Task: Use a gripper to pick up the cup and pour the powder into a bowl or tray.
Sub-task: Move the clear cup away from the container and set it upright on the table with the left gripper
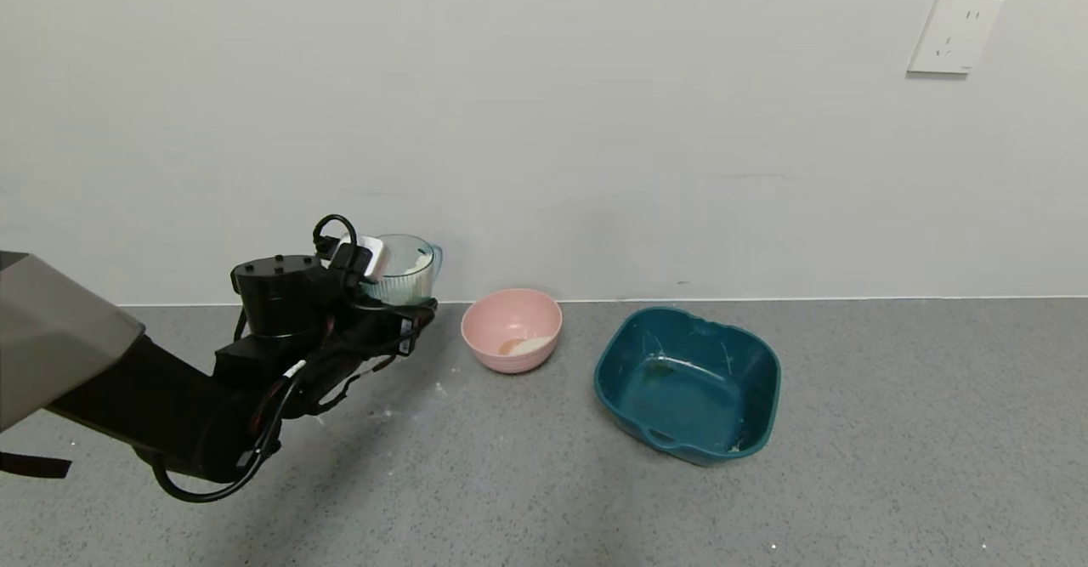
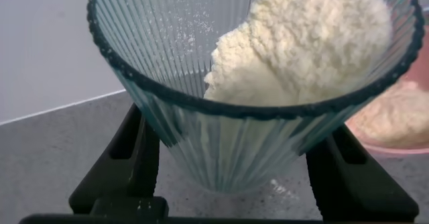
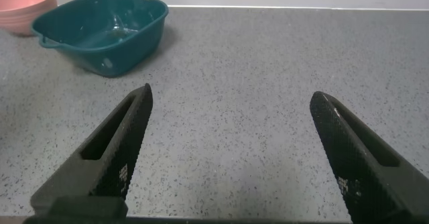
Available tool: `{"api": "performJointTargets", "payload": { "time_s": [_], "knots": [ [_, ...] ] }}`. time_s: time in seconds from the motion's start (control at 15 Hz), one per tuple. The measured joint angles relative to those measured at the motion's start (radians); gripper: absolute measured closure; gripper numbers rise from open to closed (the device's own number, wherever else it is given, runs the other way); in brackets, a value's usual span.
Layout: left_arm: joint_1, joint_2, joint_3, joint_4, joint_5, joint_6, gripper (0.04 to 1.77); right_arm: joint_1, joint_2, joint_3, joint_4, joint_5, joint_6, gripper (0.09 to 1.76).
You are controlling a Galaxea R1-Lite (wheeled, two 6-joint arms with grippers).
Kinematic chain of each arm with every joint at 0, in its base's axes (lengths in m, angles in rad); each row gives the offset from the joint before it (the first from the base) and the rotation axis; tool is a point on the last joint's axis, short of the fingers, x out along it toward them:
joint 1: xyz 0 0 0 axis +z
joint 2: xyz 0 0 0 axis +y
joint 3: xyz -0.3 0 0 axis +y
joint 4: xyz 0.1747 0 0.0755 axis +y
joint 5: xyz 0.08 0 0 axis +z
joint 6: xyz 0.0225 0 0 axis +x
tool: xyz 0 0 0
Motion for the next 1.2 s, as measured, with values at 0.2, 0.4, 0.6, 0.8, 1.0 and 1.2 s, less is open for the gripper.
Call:
{"api": "performJointTargets", "payload": {
  "time_s": [0.2, 0.4, 0.6, 0.8, 1.0, 1.2],
  "knots": [
    [0.003, 0.003, 0.046, -0.106, -0.086, -0.112, 0.55, 0.000, 0.000, 0.000, 0.000, 0.000, 0.000, 0.14],
    [0.013, 0.018, 0.083, -0.142, -0.108, -0.149, 0.55, 0.000, 0.000, 0.000, 0.000, 0.000, 0.000, 0.14],
    [0.032, 0.038, 0.098, -0.195, -0.099, -0.176, 0.55, 0.000, 0.000, 0.000, 0.000, 0.000, 0.000, 0.14],
    [0.043, 0.074, 0.115, -0.243, -0.088, -0.187, 0.55, 0.000, 0.000, 0.000, 0.000, 0.000, 0.000, 0.14],
    [0.053, 0.131, 0.115, -0.300, -0.033, -0.186, 0.55, 0.000, 0.000, 0.000, 0.000, 0.000, 0.000, 0.14],
    [0.049, 0.169, 0.106, -0.319, 0.008, -0.186, 0.55, 0.000, 0.000, 0.000, 0.000, 0.000, 0.000, 0.14]
  ]
}}
